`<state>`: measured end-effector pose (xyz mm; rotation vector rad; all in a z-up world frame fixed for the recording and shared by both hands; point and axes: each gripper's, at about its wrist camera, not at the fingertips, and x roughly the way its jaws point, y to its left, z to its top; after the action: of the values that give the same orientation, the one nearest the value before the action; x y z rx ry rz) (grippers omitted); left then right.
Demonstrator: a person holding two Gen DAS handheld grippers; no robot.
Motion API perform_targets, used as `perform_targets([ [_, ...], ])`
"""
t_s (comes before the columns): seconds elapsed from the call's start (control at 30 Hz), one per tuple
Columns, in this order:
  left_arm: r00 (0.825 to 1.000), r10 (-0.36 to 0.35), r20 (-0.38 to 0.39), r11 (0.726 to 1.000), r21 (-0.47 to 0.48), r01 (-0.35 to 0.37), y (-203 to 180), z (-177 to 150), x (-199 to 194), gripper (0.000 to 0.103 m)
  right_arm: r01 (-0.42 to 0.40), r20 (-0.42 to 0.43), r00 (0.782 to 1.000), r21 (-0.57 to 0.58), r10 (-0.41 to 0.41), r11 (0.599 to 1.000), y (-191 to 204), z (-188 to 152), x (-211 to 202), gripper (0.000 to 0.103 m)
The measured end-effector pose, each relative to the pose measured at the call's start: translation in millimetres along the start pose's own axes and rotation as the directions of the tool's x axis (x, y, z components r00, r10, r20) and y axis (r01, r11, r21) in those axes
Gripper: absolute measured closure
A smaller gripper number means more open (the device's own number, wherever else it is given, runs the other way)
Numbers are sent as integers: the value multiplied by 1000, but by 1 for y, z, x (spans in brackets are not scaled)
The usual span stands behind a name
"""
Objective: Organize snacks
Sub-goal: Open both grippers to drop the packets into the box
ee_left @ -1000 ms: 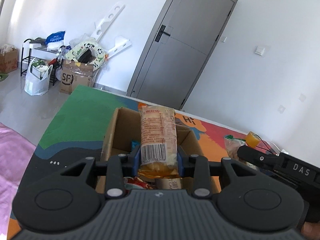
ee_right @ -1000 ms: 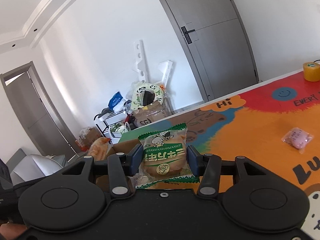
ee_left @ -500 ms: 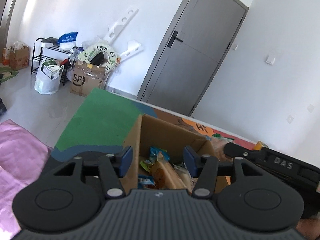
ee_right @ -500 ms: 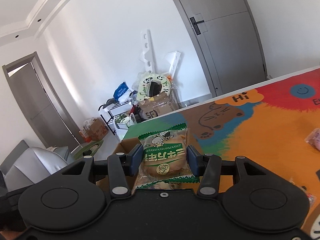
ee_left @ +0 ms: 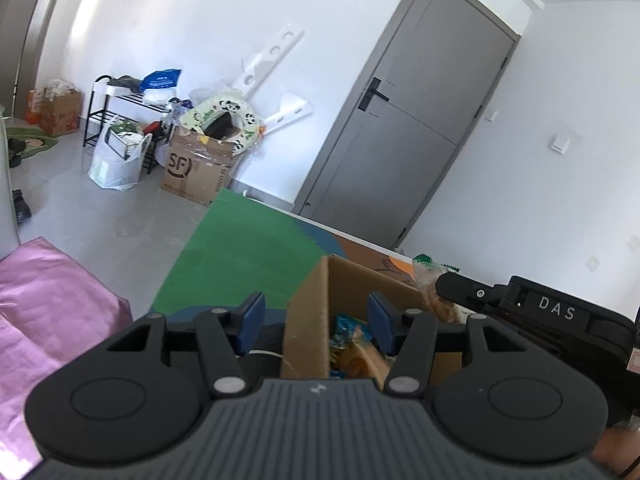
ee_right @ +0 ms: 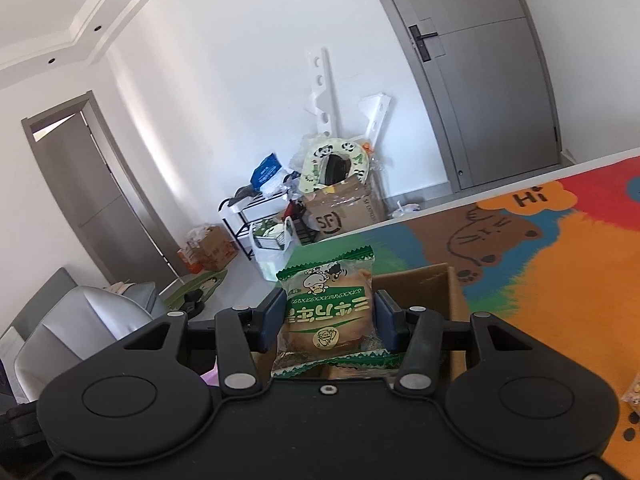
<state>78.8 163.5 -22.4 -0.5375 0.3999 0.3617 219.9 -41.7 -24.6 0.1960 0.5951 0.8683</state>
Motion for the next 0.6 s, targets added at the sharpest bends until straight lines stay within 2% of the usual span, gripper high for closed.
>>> perform_targets([
  [0.07, 1000, 10, 0, 1000, -5, -10, 4, 2, -1, 48, -14, -6, 1000, -1, 14, 1000, 4, 1, 4, 54],
  [0.17, 1000, 26, 4, 999, -21, -26, 9, 5, -1, 47, -72, -23, 997, 32, 73, 997, 5, 0, 9, 44],
  [0.47, 1000, 20, -5, 1000, -14, -20, 4, 2, -1, 43, -25, -18, 1000, 23, 25, 999, -7, -6, -19, 44],
  [0.6, 1000, -3, -9, 1000, 16, 3, -11, -4, -1, 36, 13, -27, 1000, 36, -12, 999, -21, -12, -32, 44],
])
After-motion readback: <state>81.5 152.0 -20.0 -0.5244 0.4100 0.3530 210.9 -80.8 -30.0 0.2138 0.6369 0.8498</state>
